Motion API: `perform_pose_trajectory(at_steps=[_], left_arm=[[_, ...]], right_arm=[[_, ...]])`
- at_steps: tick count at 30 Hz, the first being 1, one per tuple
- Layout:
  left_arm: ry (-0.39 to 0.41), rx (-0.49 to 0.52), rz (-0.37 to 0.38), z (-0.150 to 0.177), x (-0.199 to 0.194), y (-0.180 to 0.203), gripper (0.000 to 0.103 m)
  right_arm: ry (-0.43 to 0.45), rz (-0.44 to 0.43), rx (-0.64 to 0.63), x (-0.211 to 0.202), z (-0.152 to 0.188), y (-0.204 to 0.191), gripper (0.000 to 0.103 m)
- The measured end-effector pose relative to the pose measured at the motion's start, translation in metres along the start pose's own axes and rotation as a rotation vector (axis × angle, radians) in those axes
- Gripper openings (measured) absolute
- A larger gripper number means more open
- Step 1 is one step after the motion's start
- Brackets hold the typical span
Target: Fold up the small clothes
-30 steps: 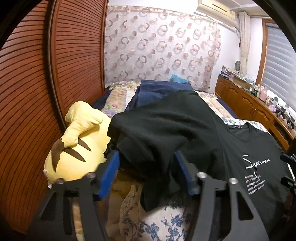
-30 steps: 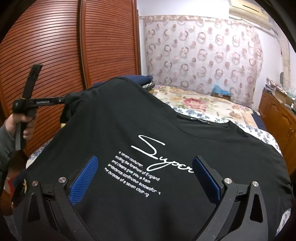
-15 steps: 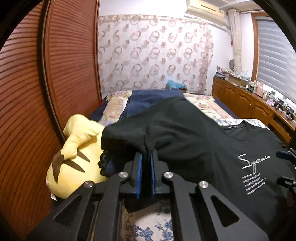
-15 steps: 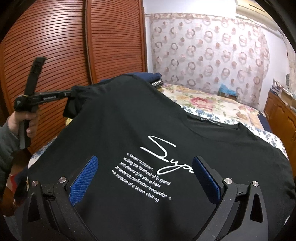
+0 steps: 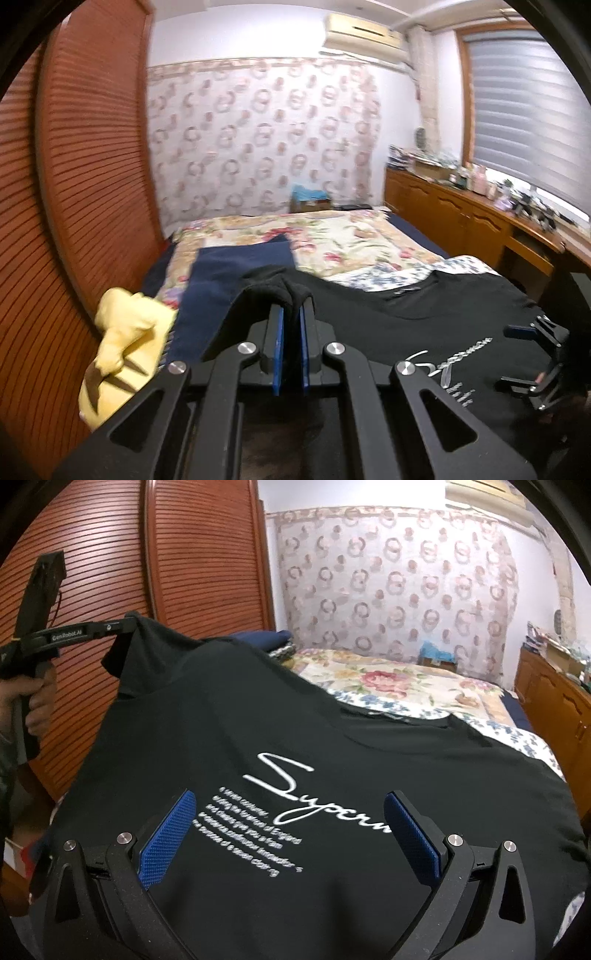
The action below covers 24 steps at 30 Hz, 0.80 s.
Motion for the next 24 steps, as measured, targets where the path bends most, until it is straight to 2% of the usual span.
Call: perform_pose_trajectory(at_steps=[6,9,14,17,21,23,24], left_arm=[[-0.074,0.069,0.088,0.002,0.018,0.055,0.007],[-0.094,0.087,0.128,0.010,0.019,0.073,0.016],[-0.065,0.069,0.192,0.008,0.000,0.079,0.039],[-0.045,0.082,0.158,0.007,-0.013,0.074,0.043],[-0.031,0.066,0.127,0.014,-0.028,0.058,0.050],[-0.033,0.055,0.111,0.019,-0.029,0.050,0.051],[-0.034,0.050,0.104,0.022,-0.030,0.047,0.052]], right_arm=[[0.021,0.041,0.044,-0.016,0.000,0.030,0.103],[0.022,0.056,0.063,-0.019,0.002,0.042,0.103],[0.010,0.069,0.083,-0.020,0.006,0.053,0.103],[0.007,0.058,0.071,-0.018,0.003,0.050,0.103],[-0.010,-0.008,0.045,-0.008,-0.005,0.037,0.090],[-0.031,-0.046,0.024,0.000,-0.009,0.027,0.077],[-0.039,-0.067,0.012,0.004,-0.011,0.021,0.074]])
Point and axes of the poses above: each gripper's, at about its wrist camera, not at the fingertips, and x roughly the way its jaws point, y to its right, z to its underside, the point moved 7 cm from there along x, roughly the way its jaws point, and after that the axes turned 1 degree about -z, right-handed, at the moved point
